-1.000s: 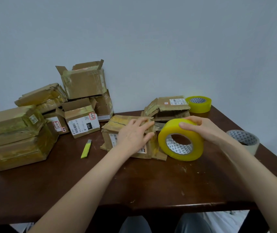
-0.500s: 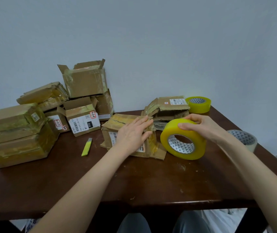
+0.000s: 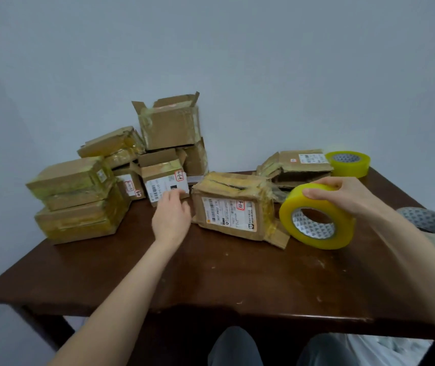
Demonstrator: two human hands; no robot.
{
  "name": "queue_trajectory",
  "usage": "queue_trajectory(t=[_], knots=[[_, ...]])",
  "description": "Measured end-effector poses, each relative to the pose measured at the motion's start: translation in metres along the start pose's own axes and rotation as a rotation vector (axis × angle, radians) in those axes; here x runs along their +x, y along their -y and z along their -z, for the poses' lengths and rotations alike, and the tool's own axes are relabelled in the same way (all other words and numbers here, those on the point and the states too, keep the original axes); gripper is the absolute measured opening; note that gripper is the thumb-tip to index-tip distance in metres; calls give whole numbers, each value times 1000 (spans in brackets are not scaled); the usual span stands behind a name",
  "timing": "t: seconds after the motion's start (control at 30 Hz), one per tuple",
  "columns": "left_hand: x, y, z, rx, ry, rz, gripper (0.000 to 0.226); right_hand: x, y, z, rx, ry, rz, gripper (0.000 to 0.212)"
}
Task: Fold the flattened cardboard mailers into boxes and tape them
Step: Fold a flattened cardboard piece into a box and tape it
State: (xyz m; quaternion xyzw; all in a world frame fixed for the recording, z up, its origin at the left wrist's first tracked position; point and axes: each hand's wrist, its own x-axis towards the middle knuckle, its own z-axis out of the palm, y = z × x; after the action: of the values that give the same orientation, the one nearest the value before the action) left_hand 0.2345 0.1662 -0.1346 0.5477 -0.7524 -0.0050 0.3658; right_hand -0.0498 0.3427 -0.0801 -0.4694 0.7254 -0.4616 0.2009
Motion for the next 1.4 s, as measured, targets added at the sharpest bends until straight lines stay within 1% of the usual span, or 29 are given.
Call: queue_trajectory(t=[0.07,0.1,0.17,0.27,0.37,0.4,0.43,0.5,0.53,0.57,0.6,0.63,0.67,0.73,0.8,0.87,0.93,1.03,1.17,1.4], knots=[[5,24,-11,177,226,139,43,1,-1,0,1,-10,-8,26],[6,32,-17,238,316,180,48,1,-2,1,5,-14,-9,28],[7,41,-26,348,390,201,46,1,-5,2,10,-19,-12,31],[11,44,-29,456,358,144,26,2,-8,4,24,-25,-16,27],[11,42,-23,416,334,167,20,3,-9,5,23,-18,-16,25],[10,42,-18,363,309,189,20,3,-9,6,28,-17,-18,25],[10,39,-11,286,250,202,21,3,-10,6,37,-17,-23,25],[11,24,9,79,45,185,21,2,-11,6,61,-6,-25,25],[12,8,22,-32,-62,133,19,2,-12,6,82,-1,-19,24],[12,-13,34,-130,-135,56,17,2,-11,5,107,2,-15,22],[11,-37,44,-206,-161,-26,15,1,-11,4,128,5,-10,19],[8,-63,50,-260,-146,-101,12,0,-9,4,139,6,-3,15],[4,-89,52,-299,-92,-165,11,-1,-7,4,139,6,5,12],[-7,-131,39,-334,94,-255,14,-3,-6,4,132,9,22,14],[-18,-153,15,-340,274,-303,18,-7,-10,5,116,7,33,19],[-23,-156,-6,-335,334,-300,18,-11,-18,7,90,-25,38,20],[-24,-151,-16,-324,337,-263,17,-14,-24,9,63,-51,37,20],[-24,-148,-16,-279,320,-234,17,-12,-24,12,5,-38,41,21],[-27,-146,-16,-206,290,-254,15,-7,-21,11,-65,-58,41,21],[-27,-146,-20,-198,269,-246,17,-5,-13,8,-223,-107,-7,16]])
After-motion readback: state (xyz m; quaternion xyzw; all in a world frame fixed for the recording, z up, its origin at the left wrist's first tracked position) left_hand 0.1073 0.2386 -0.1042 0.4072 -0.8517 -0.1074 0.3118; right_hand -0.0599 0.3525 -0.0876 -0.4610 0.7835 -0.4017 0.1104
